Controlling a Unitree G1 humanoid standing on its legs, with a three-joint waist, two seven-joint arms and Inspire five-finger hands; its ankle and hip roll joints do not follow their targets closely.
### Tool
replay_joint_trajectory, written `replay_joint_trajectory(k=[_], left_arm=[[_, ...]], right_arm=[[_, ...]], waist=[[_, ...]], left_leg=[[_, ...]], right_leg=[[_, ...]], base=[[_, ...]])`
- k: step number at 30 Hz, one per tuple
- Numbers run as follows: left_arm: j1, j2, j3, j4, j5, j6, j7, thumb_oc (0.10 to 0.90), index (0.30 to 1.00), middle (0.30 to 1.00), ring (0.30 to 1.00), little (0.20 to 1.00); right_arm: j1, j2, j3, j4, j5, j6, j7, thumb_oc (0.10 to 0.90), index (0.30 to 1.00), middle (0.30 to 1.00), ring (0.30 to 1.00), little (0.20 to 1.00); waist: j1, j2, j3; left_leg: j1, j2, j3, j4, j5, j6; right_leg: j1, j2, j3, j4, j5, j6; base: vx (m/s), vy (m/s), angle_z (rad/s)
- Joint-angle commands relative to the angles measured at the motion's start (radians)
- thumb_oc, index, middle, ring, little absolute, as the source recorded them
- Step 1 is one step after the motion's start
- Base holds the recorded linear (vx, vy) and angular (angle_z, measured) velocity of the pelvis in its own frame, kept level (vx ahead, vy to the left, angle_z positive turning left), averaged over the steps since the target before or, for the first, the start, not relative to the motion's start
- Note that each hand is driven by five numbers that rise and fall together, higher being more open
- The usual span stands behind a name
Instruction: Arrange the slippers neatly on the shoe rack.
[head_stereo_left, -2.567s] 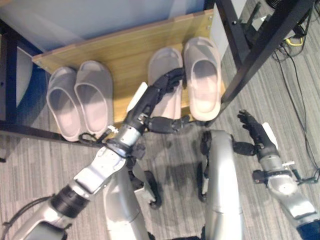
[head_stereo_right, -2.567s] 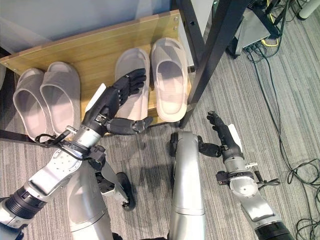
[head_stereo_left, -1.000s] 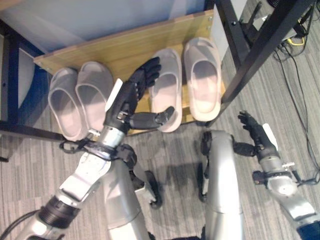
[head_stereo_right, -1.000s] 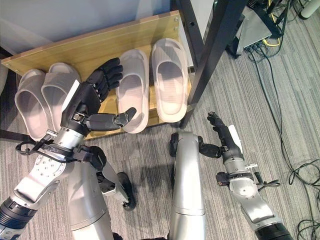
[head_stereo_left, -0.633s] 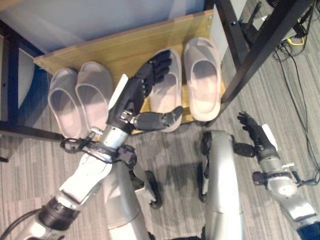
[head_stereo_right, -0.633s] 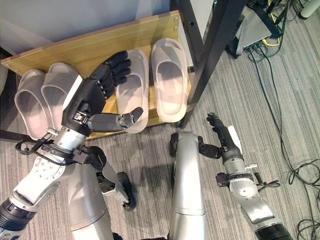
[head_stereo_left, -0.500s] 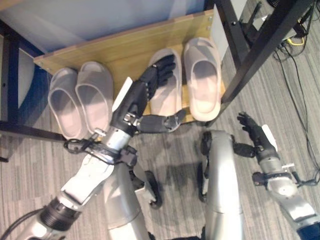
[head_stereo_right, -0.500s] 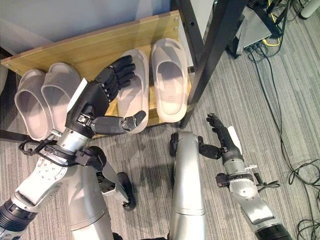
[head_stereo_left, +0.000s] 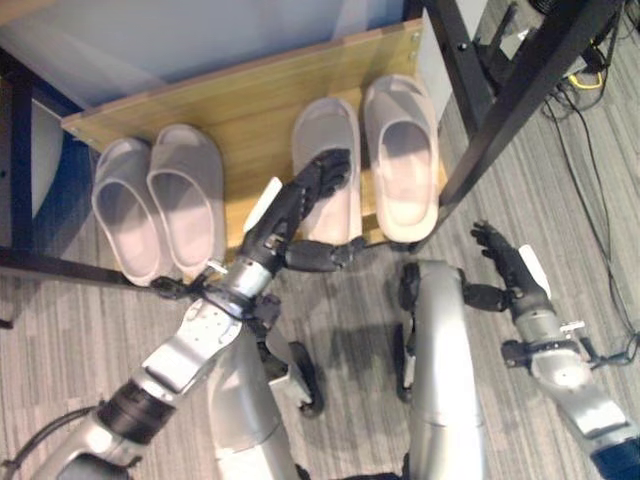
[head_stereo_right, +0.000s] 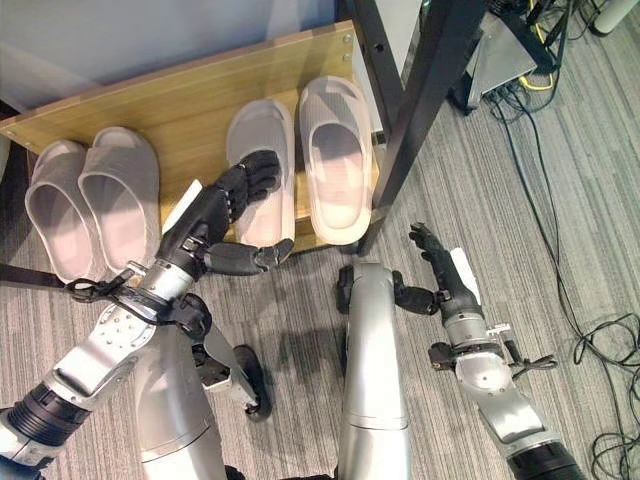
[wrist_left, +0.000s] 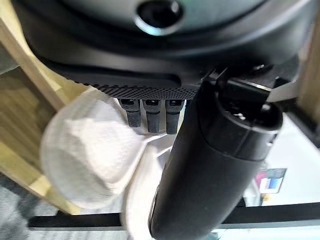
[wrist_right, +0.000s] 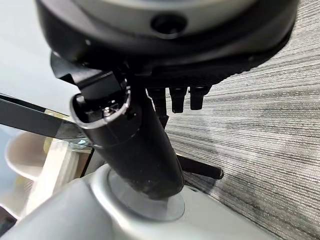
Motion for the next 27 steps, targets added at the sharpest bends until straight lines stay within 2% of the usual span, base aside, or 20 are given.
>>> replay_joint_trajectory(k=[1, 15, 24, 27], left_arm=[[-0.168, -0.053, -0.019, -0.008, 0.038, -0.083, 0.032, 0.8, 0.9, 0.9, 0.9, 0.9], [-0.314, -0.11, -0.076, 0.137, 0.044, -0.096, 0.079, 0.8, 0.9, 0.9, 0.9, 0.9], [-0.268, -0.084, -0.006, 0.061, 0.002, -0.132, 0.101, 0.8, 0.9, 0.9, 0.9, 0.9], [-0.209, -0.06, 0.063, -0.025, -0.016, -0.156, 0.109, 0.8, 0.9, 0.9, 0.9, 0.9]], right_arm=[[-0.159, 0.004, 0.038, -0.074, -0.018, -0.098, 0.011, 0.8, 0.9, 0.9, 0.9, 0.9], [-0.285, 0.021, 0.115, 0.036, 0.006, -0.1, 0.0, 0.8, 0.9, 0.9, 0.9, 0.9], [-0.252, 0.022, 0.094, 0.025, 0.012, -0.111, -0.002, 0.8, 0.9, 0.9, 0.9, 0.9], [-0.214, 0.017, 0.068, -0.009, 0.011, -0.114, 0.001, 0.8, 0.9, 0.9, 0.9, 0.9]], waist=[[0.022, -0.015, -0.031], [0.013, -0.025, -0.031], [0.021, -0.02, -0.031], [0.027, -0.018, -0.031]], left_leg=[[-0.073, -0.07, -0.087, -0.126, 0.083, -0.082], [-0.073, -0.078, -0.082, -0.12, 0.081, -0.09], [-0.073, -0.073, -0.085, -0.112, 0.087, -0.094], [-0.073, -0.076, -0.083, -0.111, 0.086, -0.095]], right_leg=[[-0.007, -0.099, 0.112, -0.073, 0.0, 0.003], [-0.007, -0.095, 0.121, -0.066, -0.007, 0.002], [-0.007, -0.096, 0.118, -0.057, -0.003, -0.003], [-0.007, -0.096, 0.115, -0.056, -0.002, -0.005]], base=[[0.04, 0.026, 0.0], [0.0, 0.001, 0.0], [0.0, 0.0, 0.0], [0.0, 0.0, 0.0]])
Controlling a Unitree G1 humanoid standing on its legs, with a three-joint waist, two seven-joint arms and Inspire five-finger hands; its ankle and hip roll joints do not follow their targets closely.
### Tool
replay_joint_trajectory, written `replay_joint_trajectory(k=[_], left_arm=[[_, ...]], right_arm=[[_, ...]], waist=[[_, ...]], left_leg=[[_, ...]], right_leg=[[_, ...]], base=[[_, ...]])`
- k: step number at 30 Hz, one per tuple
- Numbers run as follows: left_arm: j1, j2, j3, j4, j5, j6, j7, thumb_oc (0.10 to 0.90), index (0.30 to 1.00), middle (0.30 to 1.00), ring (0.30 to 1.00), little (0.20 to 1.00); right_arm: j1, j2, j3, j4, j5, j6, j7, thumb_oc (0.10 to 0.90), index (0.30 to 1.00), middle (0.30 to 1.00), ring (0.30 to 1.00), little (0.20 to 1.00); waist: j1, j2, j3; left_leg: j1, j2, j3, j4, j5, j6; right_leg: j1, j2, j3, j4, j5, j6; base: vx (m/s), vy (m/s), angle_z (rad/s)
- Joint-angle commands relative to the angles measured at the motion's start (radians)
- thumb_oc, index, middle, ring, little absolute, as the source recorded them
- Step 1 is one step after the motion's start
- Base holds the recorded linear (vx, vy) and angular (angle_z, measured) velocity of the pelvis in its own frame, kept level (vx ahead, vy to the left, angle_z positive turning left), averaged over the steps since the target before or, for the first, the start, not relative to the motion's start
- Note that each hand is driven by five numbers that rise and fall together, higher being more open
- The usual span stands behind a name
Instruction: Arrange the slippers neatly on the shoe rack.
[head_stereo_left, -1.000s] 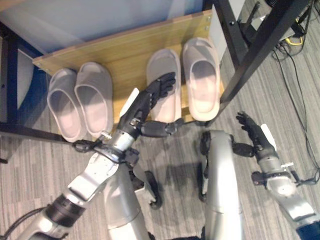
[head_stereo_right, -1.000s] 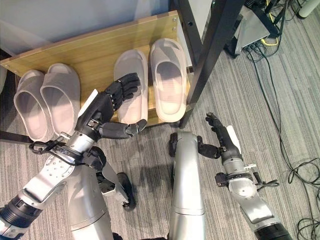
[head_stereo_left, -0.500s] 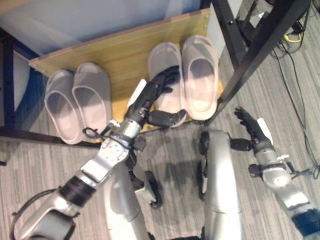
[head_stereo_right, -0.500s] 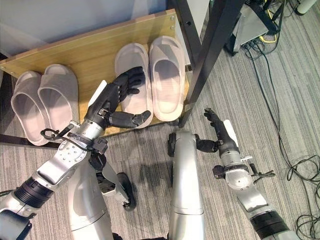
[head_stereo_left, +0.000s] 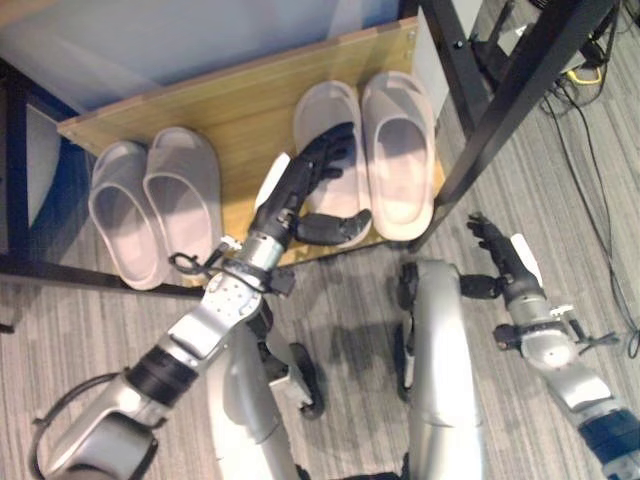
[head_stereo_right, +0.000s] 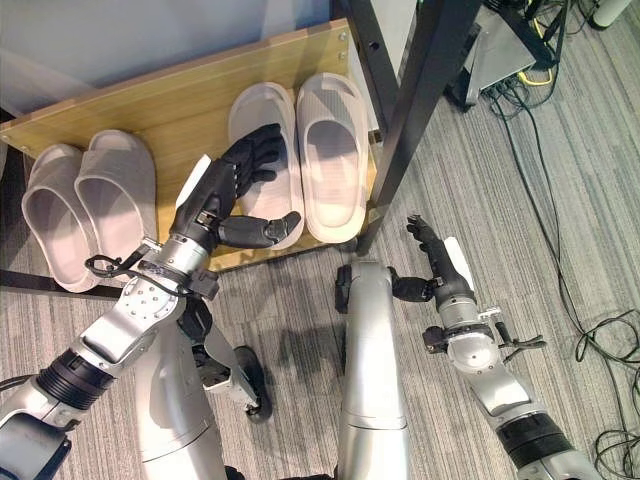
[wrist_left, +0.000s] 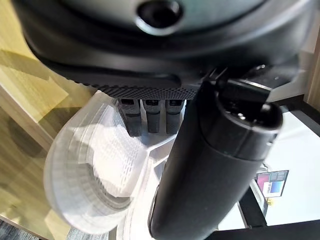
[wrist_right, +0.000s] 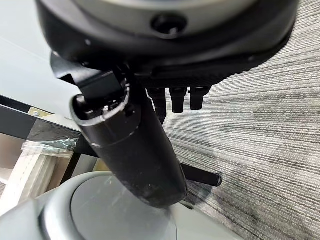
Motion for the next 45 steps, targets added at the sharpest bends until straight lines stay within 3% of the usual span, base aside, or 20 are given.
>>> replay_joint_trajectory(k=[1, 16, 19, 24, 27, 29, 30, 31, 33, 35, 37, 38, 39, 40, 42, 43, 45], left_arm=[[-0.06, 0.009, 0.116, -0.162, -0.015, -0.145, 0.044, 0.8, 0.9, 0.9, 0.9, 0.9], [0.214, -0.005, 0.344, -0.434, -0.121, -0.199, 0.054, 0.8, 0.9, 0.9, 0.9, 0.9], [0.33, -0.026, 0.382, -0.449, -0.138, -0.195, 0.046, 0.8, 0.9, 0.9, 0.9, 0.9], [0.41, -0.062, 0.421, -0.435, -0.136, -0.179, 0.033, 0.8, 0.9, 0.9, 0.9, 0.9], [0.395, -0.092, 0.441, -0.403, -0.133, -0.169, 0.017, 0.8, 0.9, 0.9, 0.9, 0.9], [0.361, -0.104, 0.457, -0.375, -0.12, -0.161, 0.006, 0.8, 0.9, 0.9, 0.9, 0.9], [0.338, -0.115, 0.473, -0.343, -0.097, -0.16, 0.0, 0.8, 0.9, 0.9, 0.9, 0.9], [0.335, -0.114, 0.473, -0.342, -0.097, -0.16, 0.0, 0.8, 0.9, 0.9, 0.9, 0.9], [0.321, -0.123, 0.484, -0.294, -0.077, -0.167, -0.012, 0.8, 0.9, 0.9, 0.9, 0.9], [0.322, -0.126, 0.475, -0.268, -0.071, -0.167, -0.018, 0.8, 0.9, 0.9, 0.9, 0.9], [0.356, -0.127, 0.437, -0.208, -0.059, -0.172, -0.038, 0.8, 0.9, 0.9, 0.9, 0.9], [0.356, -0.127, 0.435, -0.205, -0.059, -0.174, -0.039, 0.8, 0.9, 0.9, 0.9, 0.9], [0.369, -0.131, 0.409, -0.17, -0.049, -0.173, -0.045, 0.8, 0.9, 0.9, 0.9, 0.9], [0.386, -0.137, 0.368, -0.095, -0.028, -0.178, -0.051, 0.8, 0.9, 0.9, 0.9, 0.9], [0.396, -0.144, 0.346, -0.052, -0.012, -0.183, -0.055, 0.8, 0.9, 0.9, 0.9, 0.9], [0.412, -0.147, 0.298, 0.032, 0.015, -0.186, -0.063, 0.8, 0.9, 0.9, 0.9, 0.9], [0.421, -0.154, 0.275, 0.077, 0.027, -0.184, -0.064, 0.8, 0.9, 0.9, 0.9, 0.9]], right_arm=[[-0.069, 0.017, -0.016, -0.155, 0.006, -0.115, 0.011, 0.8, 0.9, 0.9, 0.9, 0.9], [0.091, 0.04, -0.097, -0.27, -0.024, -0.112, 0.004, 0.8, 0.9, 0.9, 0.9, 0.9], [0.141, 0.058, -0.108, -0.282, -0.055, -0.104, -0.007, 0.8, 0.9, 0.9, 0.9, 0.9], [0.147, 0.084, -0.133, -0.292, -0.082, -0.106, -0.022, 0.8, 0.9, 0.9, 0.9, 0.9], [0.087, 0.091, -0.148, -0.288, -0.096, -0.111, -0.035, 0.8, 0.9, 0.9, 0.9, 0.9], [0.035, 0.094, -0.174, -0.281, -0.106, -0.115, -0.046, 0.8, 0.9, 0.9, 0.9, 0.9], [-0.011, 0.1, -0.201, -0.274, -0.125, -0.121, -0.056, 0.8, 0.9, 0.9, 0.9, 0.9], [-0.013, 0.1, -0.201, -0.273, -0.125, -0.121, -0.056, 0.8, 0.9, 0.9, 0.9, 0.9], [-0.054, 0.116, -0.235, -0.26, -0.148, -0.132, -0.068, 0.8, 0.9, 0.9, 0.9, 0.9], [-0.063, 0.12, -0.24, -0.253, -0.152, -0.14, -0.071, 0.8, 0.9, 0.9, 0.9, 0.9], [-0.053, 0.13, -0.225, -0.225, -0.17, -0.152, -0.072, 0.8, 0.9, 0.9, 0.9, 0.9], [-0.051, 0.13, -0.224, -0.223, -0.17, -0.153, -0.073, 0.8, 0.9, 0.9, 0.9, 0.9], [-0.052, 0.135, -0.203, -0.199, -0.177, -0.157, -0.071, 0.8, 0.9, 0.9, 0.9, 0.9], [-0.047, 0.144, -0.168, -0.152, -0.196, -0.165, -0.075, 0.8, 0.9, 0.9, 0.9, 0.9], [-0.045, 0.154, -0.149, -0.117, -0.203, -0.169, -0.076, 0.8, 0.9, 0.9, 0.9, 0.9], [-0.035, 0.161, -0.119, -0.063, -0.212, -0.177, -0.07, 0.8, 0.9, 0.9, 0.9, 0.9], [-0.031, 0.169, -0.098, -0.024, -0.213, -0.179, -0.066, 0.8, 0.9, 0.9, 0.9, 0.9]], waist=[[0.035, -0.017, -0.032], [0.055, -0.008, -0.032], [0.062, -0.018, -0.032], [0.077, -0.031, -0.032], [0.104, -0.048, -0.032], [0.125, -0.061, -0.032], [0.14, -0.067, -0.032], [0.14, -0.066, -0.032], [0.148, -0.047, -0.032], [0.149, -0.025, -0.033], [0.148, -0.003, -0.1], [0.148, 0.0, -0.105], [0.149, 0.002, -0.123], [0.146, -0.001, -0.135], [0.143, -0.001, -0.138], [0.141, -0.006, -0.151], [0.143, -0.007, -0.155]], left_leg=[[-0.083, -0.076, -0.089, -0.109, 0.094, -0.098], [-0.083, -0.087, -0.094, -0.11, 0.09, -0.1], [-0.083, -0.09, -0.091, -0.115, 0.097, -0.102], [-0.083, -0.099, -0.087, -0.164, 0.112, -0.107], [-0.083, -0.091, -0.064, -0.339, 0.154, -0.112], [-0.083, -0.098, -0.053, -0.48, 0.213, -0.113], [-0.083, -0.103, -0.05, -0.592, 0.27, -0.109], [-0.083, -0.105, -0.05, -0.602, 0.279, -0.108], [-0.083, -0.107, -0.07, -0.727, 0.35, -0.099], [-0.083, -0.112, -0.086, -0.777, 0.385, -0.097], [-0.082, -0.118, -0.112, -0.905, 0.447, -0.091], [-0.082, -0.119, -0.115, -0.913, 0.453, -0.091], [-0.061, -0.121, -0.119, -0.964, 0.474, -0.095], [0.023, -0.124, -0.122, -1.085, 0.519, -0.1], [0.072, -0.129, -0.124, -1.154, 0.554, -0.103], [0.153, -0.134, -0.129, -1.261, 0.597, -0.109], [0.204, -0.132, -0.136, -1.317, 0.62, -0.112]], right_leg=[[-0.006, -0.1, 0.107, -0.056, 0.0, -0.003], [-0.006, -0.091, 0.108, -0.052, 0.008, -0.01], [-0.006, -0.076, 0.122, -0.044, 0.022, -0.017], [-0.006, -0.062, 0.129, -0.077, 0.042, -0.025], [-0.006, -0.051, 0.107, -0.234, 0.096, -0.029], [-0.006, -0.033, 0.087, -0.36, 0.149, -0.026], [-0.006, -0.029, 0.065, -0.466, 0.198, -0.021], [-0.006, -0.03, 0.063, -0.475, 0.206, -0.022], [0.007, -0.053, 0.004, -0.616, 0.261, -0.01], [0.029, -0.066, -0.039, -0.68, 0.288, -0.006], [0.056, -0.076, -0.103, -0.819, 0.335, 0.003], [0.059, -0.077, -0.108, -0.828, 0.34, 0.003], [0.087, -0.078, -0.127, -0.885, 0.354, 0.006], [0.175, -0.073, -0.161, -1.013, 0.395, 0.011], [0.224, -0.068, -0.174, -1.086, 0.425, 0.013], [0.308, -0.062, -0.204, -1.194, 0.453, 0.016], [0.357, -0.058, -0.218, -1.253, 0.475, 0.02]], base=[[0.0, 0.0, 0.0], [0.0, 0.0, 0.0], [0.03, -0.054, 0.04], [0.04, -0.066, 0.03], [-0.04, -0.041, -0.02], [-0.2, -0.032, -0.25], [-0.19, -0.024, -0.31], [-0.17, -0.018, -0.23], [-0.15, -0.013, -0.06], [-0.12, -0.006, -0.05], [-0.11, -0.015, 0.06], [-0.09, -0.014, 0.21], [-0.14, -0.048, 0.33], [-0.16, -0.049, 0.38], [-0.15, -0.067, 0.28], [-0.11, -0.073, 0.13], [-0.08, -0.055, 0.15]])
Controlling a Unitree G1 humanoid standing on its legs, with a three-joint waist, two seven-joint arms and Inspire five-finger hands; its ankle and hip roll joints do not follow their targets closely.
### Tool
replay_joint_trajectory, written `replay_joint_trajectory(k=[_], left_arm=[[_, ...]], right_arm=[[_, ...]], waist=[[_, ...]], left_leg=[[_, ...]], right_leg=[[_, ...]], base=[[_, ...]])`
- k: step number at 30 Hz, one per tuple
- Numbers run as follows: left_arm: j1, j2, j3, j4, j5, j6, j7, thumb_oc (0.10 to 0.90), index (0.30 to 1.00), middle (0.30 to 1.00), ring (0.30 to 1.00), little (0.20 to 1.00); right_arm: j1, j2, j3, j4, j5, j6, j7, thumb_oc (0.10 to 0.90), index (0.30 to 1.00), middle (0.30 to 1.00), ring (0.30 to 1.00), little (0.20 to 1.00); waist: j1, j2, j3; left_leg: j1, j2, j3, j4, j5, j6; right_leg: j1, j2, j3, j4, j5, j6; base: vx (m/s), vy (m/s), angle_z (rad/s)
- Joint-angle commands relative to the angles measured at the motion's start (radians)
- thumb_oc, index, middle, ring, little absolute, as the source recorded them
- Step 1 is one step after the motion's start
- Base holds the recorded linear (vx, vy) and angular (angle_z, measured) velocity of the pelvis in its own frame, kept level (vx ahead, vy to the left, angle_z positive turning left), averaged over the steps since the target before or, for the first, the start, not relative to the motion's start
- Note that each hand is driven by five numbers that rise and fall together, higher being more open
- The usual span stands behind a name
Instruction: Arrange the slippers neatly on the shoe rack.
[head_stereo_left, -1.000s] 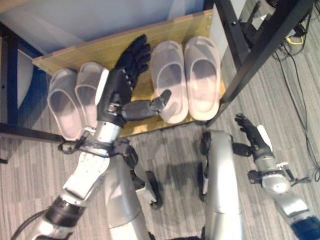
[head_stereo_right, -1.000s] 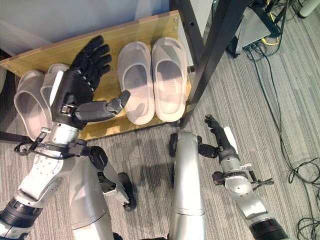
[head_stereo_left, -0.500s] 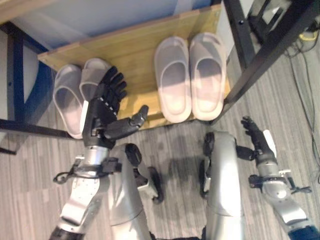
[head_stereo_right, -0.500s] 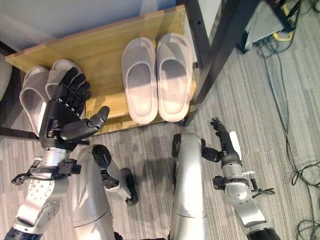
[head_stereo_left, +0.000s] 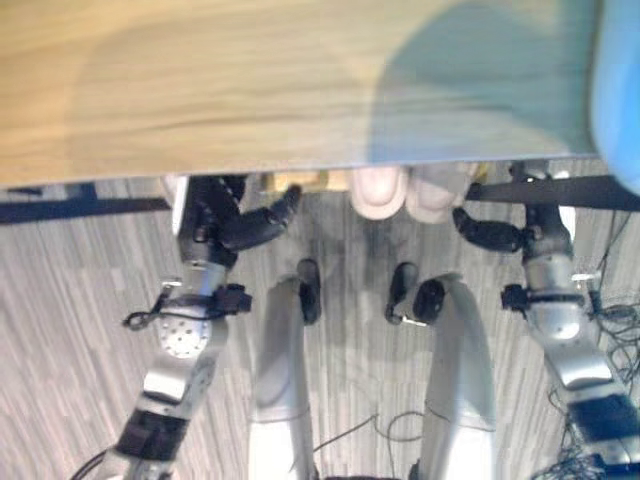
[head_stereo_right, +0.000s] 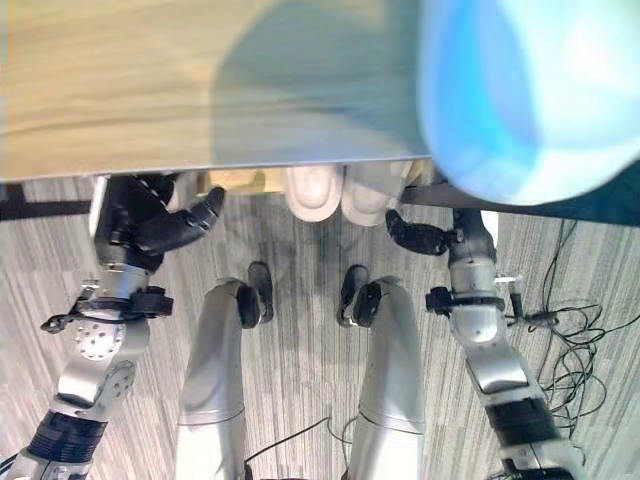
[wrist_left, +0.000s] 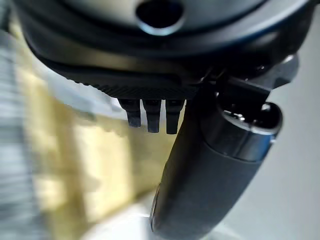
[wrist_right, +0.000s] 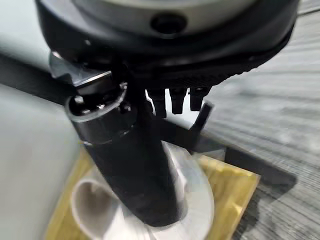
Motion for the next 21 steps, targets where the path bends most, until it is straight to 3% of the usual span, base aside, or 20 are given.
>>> replay_joint_trajectory(k=[1, 5, 7, 8, 10, 12, 13, 18, 19, 20, 21], left_arm=[[0.091, 0.007, -0.048, 0.064, 0.082, -0.094, -0.021, 0.8, 0.9, 0.9, 0.9, 0.9], [0.104, -0.014, -0.087, 0.178, 0.124, -0.088, -0.029, 0.8, 0.9, 0.9, 0.9, 0.9], [0.101, -0.036, -0.107, 0.259, 0.157, -0.087, -0.027, 0.8, 0.9, 0.9, 0.9, 0.9], [0.098, -0.042, -0.115, 0.29, 0.176, -0.081, -0.029, 0.8, 0.9, 0.9, 0.9, 0.9], [0.106, -0.067, -0.132, 0.396, 0.224, -0.064, -0.032, 0.8, 0.9, 0.9, 0.9, 0.9], [0.108, -0.076, -0.14, 0.426, 0.241, -0.056, -0.035, 0.8, 0.9, 0.9, 0.9, 0.9], [0.119, -0.091, -0.151, 0.471, 0.265, -0.048, -0.044, 0.8, 0.9, 0.9, 0.9, 0.9], [0.134, -0.116, -0.159, 0.538, 0.307, -0.039, -0.034, 0.8, 0.9, 0.9, 0.9, 0.9], [0.145, -0.143, -0.158, 0.607, 0.335, -0.03, -0.032, 0.8, 0.9, 0.9, 0.9, 0.9], [0.144, -0.143, -0.158, 0.607, 0.336, -0.031, -0.032, 0.8, 0.9, 0.9, 0.9, 0.9], [0.154, -0.163, -0.159, 0.663, 0.361, -0.024, -0.037, 0.8, 0.9, 0.9, 0.9, 0.9]], right_arm=[[0.083, 0.016, 0.092, -0.005, -0.045, -0.108, 0.02, 0.8, 0.9, 0.9, 0.9, 0.9], [0.103, 0.038, 0.14, 0.084, -0.043, -0.113, 0.04, 0.8, 0.9, 0.9, 0.9, 0.9], [0.108, 0.057, 0.167, 0.162, -0.038, -0.115, 0.048, 0.8, 0.9, 0.9, 0.9, 0.9], [0.112, 0.067, 0.174, 0.188, -0.033, -0.113, 0.054, 0.8, 0.9, 0.9, 0.9, 0.9], [0.136, 0.097, 0.202, 0.284, -0.027, -0.105, 0.077, 0.8, 0.9, 0.9, 0.9, 0.9], [0.139, 0.108, 0.21, 0.319, -0.023, -0.103, 0.085, 0.8, 0.9, 0.9, 0.9, 0.9], [0.153, 0.123, 0.226, 0.363, -0.022, -0.096, 0.102, 0.8, 0.9, 0.9, 0.9, 0.9], [0.171, 0.145, 0.253, 0.43, -0.02, -0.089, 0.12, 0.8, 0.9, 0.9, 0.9, 0.9], [0.19, 0.165, 0.267, 0.47, -0.018, -0.085, 0.143, 0.8, 0.9, 0.9, 0.9, 0.9], [0.19, 0.165, 0.266, 0.47, -0.018, -0.086, 0.143, 0.8, 0.9, 0.9, 0.9, 0.9], [0.2, 0.177, 0.276, 0.485, -0.017, -0.084, 0.164, 0.8, 0.9, 0.9, 0.9, 0.9]], waist=[[-0.029, -0.026, -0.154], [-0.022, -0.03, -0.173], [-0.02, -0.03, -0.183], [-0.015, -0.03, -0.197], [-0.007, -0.033, -0.229], [-0.004, -0.034, -0.23], [0.0, -0.033, -0.25], [0.009, -0.032, -0.259], [0.017, -0.033, -0.288], [0.016, -0.03, -0.287], [0.022, -0.034, -0.315]], left_leg=[[0.069, 0.014, -0.034, -0.284, 0.161, 0.013], [0.222, 0.024, -0.043, -0.456, 0.22, 0.003], [0.316, 0.037, -0.047, -0.569, 0.268, -0.009], [0.358, 0.041, -0.042, -0.642, 0.321, -0.01], [0.513, 0.049, -0.037, -0.78, 0.367, -0.029], [0.559, 0.055, -0.037, -0.812, 0.386, -0.035], [0.655, 0.056, -0.035, -0.885, 0.4, -0.042], [0.787, 0.06, -0.028, -0.976, 0.438, -0.059], [0.87, 0.067, -0.019, -1.039, 0.467, -0.07], [0.871, 0.068, -0.021, -1.045, 0.474, -0.069], [0.934, 0.077, -0.014, -1.092, 0.48, -0.075]], right_leg=[[0.128, -0.034, 0.037, -0.27, 0.122, 0.113], [0.265, -0.018, -0.012, -0.406, 0.157, 0.125], [0.359, -0.01, -0.045, -0.504, 0.186, 0.134], [0.402, -0.001, -0.067, -0.572, 0.228, 0.126], [0.562, 0.021, -0.109, -0.704, 0.246, 0.131], [0.615, 0.025, -0.123, -0.74, 0.251, 0.131], [0.705, 0.043, -0.136, -0.806, 0.253, 0.133], [0.838, 0.069, -0.156, -0.889, 0.265, 0.136], [0.93, 0.089, -0.172, -0.966, 0.278, 0.142], [0.933, 0.091, -0.174, -0.976, 0.288, 0.143], [1.004, 0.103, -0.182, -1.027, 0.291, 0.153]], base=[[-0.06, -0.048, 0.12], [-0.01, -0.065, 0.08], [-0.01, -0.061, 0.14], [-0.03, -0.052, 0.11], [0.08, -0.082, 0.11], [0.15, -0.085, 0.13], [0.15, -0.082, 0.08], [0.11, -0.054, 0.08], [0.11, -0.028, 0.01], [0.23, -0.049, 0.04], [0.15, -0.015, 0.06]])
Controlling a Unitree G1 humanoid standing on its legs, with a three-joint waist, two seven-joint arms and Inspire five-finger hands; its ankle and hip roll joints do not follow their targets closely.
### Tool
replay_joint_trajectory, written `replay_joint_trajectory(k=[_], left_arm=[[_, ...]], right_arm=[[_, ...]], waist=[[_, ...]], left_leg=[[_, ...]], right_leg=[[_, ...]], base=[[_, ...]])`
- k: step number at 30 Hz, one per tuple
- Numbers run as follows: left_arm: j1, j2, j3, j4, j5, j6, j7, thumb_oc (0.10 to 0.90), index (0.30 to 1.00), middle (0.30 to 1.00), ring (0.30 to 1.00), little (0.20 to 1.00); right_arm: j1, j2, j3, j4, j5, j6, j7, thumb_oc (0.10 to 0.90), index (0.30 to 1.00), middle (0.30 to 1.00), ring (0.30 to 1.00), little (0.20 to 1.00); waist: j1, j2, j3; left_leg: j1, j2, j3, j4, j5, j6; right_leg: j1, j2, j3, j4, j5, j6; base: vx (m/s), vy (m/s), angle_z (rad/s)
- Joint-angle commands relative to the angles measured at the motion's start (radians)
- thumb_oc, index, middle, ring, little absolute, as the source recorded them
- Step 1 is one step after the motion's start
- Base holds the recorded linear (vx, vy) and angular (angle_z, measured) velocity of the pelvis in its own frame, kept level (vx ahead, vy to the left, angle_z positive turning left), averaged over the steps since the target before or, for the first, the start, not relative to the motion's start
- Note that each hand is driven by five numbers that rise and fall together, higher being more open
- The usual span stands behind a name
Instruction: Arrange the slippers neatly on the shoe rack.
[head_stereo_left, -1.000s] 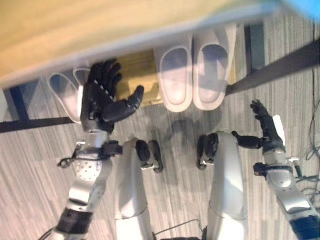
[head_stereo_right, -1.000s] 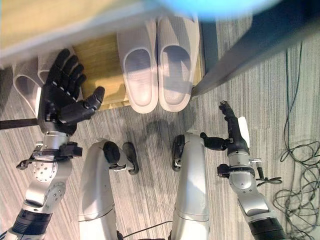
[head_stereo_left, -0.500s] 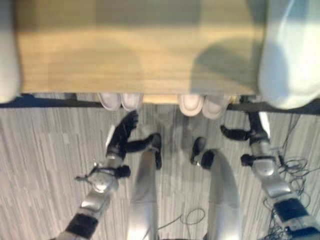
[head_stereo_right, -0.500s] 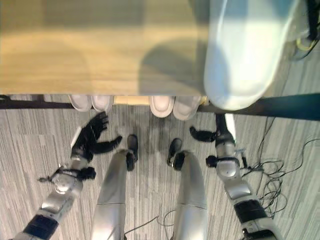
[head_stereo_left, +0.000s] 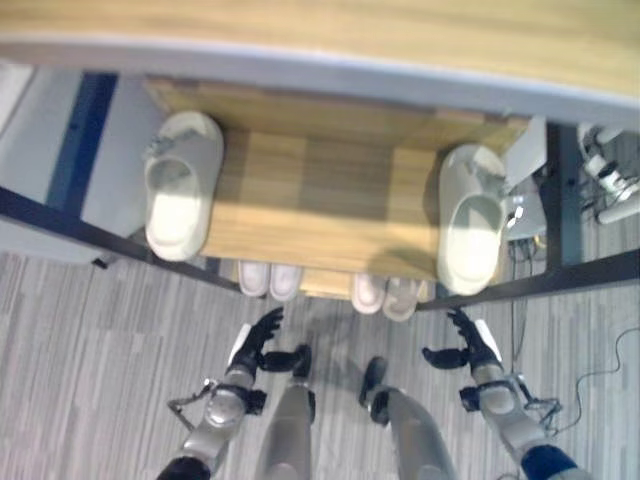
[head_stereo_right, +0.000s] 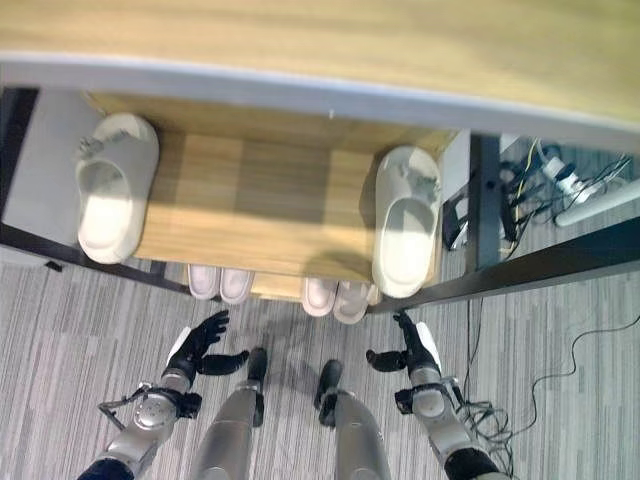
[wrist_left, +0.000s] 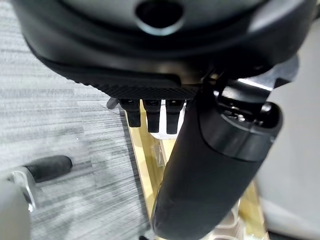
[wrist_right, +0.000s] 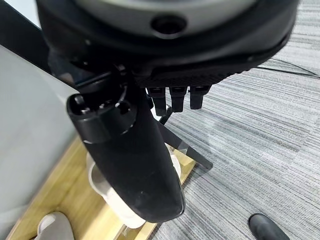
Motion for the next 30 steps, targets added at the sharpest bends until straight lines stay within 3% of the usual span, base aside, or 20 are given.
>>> replay_joint_trajectory(k=[1, 3, 4, 5, 8, 12, 19, 23, 30], left_arm=[[0.032, -0.026, -0.017, 0.01, 0.082, -0.032, 0.002, 0.8, 0.9, 0.9, 0.9, 0.9], [0.037, -0.032, -0.017, 0.025, 0.096, -0.028, 0.002, 0.8, 0.9, 0.9, 0.9, 0.9], [0.062, -0.032, 0.007, 0.035, 0.1, -0.026, 0.002, 0.8, 0.9, 0.9, 0.9, 0.9], [0.071, -0.034, 0.015, 0.022, 0.096, -0.03, -0.007, 0.8, 0.9, 0.9, 0.9, 0.9], [0.097, -0.034, 0.012, 0.039, 0.14, -0.029, -0.009, 0.8, 0.9, 0.9, 0.9, 0.9], [0.115, -0.074, 0.038, 0.089, 0.11, -0.023, -0.017, 0.8, 0.9, 0.9, 0.9, 0.9], [0.125, -0.1, 0.046, 0.118, 0.086, -0.018, -0.018, 0.8, 0.9, 0.9, 0.9, 0.9], [0.123, -0.103, 0.047, 0.125, 0.093, -0.013, -0.013, 0.8, 0.9, 0.9, 0.9, 0.9], [0.137, -0.117, 0.057, 0.142, 0.108, -0.005, -0.01, 0.8, 0.9, 0.9, 0.9, 0.9]], right_arm=[[0.027, 0.005, 0.059, -0.067, -0.015, -0.084, 0.077, 0.8, 0.9, 0.9, 0.9, 0.9], [0.034, 0.01, 0.064, -0.069, -0.014, -0.084, 0.088, 0.8, 0.9, 0.9, 0.9, 0.9], [0.102, -0.059, 0.006, -0.313, 0.088, -0.09, 0.18, 0.8, 0.9, 0.9, 0.9, 0.9], [0.145, -0.087, 0.013, -0.405, -0.011, -0.095, 0.152, 0.8, 0.9, 0.9, 0.9, 0.9], [0.158, -0.055, 0.045, -0.321, -0.034, -0.113, 0.176, 0.8, 0.9, 0.9, 0.9, 0.9], [0.142, 0.0, 0.097, -0.411, 0.039, -0.108, 0.251, 0.8, 0.9, 0.9, 0.9, 0.9], [0.071, 0.056, 0.19, -0.486, 0.158, -0.086, 0.321, 0.8, 0.9, 0.9, 0.9, 0.9], [0.056, 0.057, 0.211, -0.495, 0.12, -0.074, 0.311, 0.8, 0.9, 0.9, 0.9, 0.9], [0.158, 0.039, 0.142, -0.458, 0.013, -0.048, 0.25, 0.8, 0.9, 0.9, 0.9, 0.9]], waist=[[0.019, 0.033, -0.105], [0.02, 0.032, -0.122], [0.009, 0.028, -0.133], [0.004, 0.022, -0.143], [0.013, 0.022, -0.173], [0.026, 0.021, -0.23], [0.045, 0.017, -0.27], [0.05, 0.016, -0.274], [0.036, 0.017, -0.276]], left_leg=[[0.075, 0.061, 0.029, -0.16, 0.138, -0.075], [0.094, 0.064, 0.031, -0.176, 0.146, -0.076], [0.13, 0.07, 0.042, -0.2, 0.149, -0.078], [0.158, 0.07, 0.048, -0.218, 0.153, -0.08], [0.212, 0.065, 0.058, -0.25, 0.156, -0.079], [0.267, 0.048, 0.068, -0.274, 0.146, -0.082], [0.306, 0.034, 0.07, -0.274, 0.127, -0.082], [0.318, 0.031, 0.062, -0.274, 0.122, -0.08], [0.327, 0.033, 0.067, -0.274, 0.109, -0.076]], right_leg=[[0.09, -0.019, -0.013, -0.065, -0.035, 0.089], [0.111, -0.015, -0.016, -0.089, -0.02, 0.096], [0.144, -0.013, -0.012, -0.118, -0.014, 0.1], [0.17, -0.006, -0.008, -0.139, -0.009, 0.103], [0.233, 0.004, -0.009, -0.19, 0.002, 0.107], [0.315, 0.007, -0.012, -0.267, 0.022, 0.118], [0.379, 0.002, -0.014, -0.321, 0.036, 0.124], [0.397, 0.001, -0.013, -0.322, 0.031, 0.122], [0.396, 0.002, -0.009, -0.331, 0.03, 0.122]], base=[[0.15, -0.014, 0.1], [0.08, 0.01, 0.07], [0.14, 0.001, 0.03], [0.15, 0.012, 0.02], [0.12, -0.003, -0.13], [0.1, 0.022, -0.03], [0.05, 0.018, 0.01], [0.04, 0.009, 0.02], [0.01, 0.001, 0.02]])
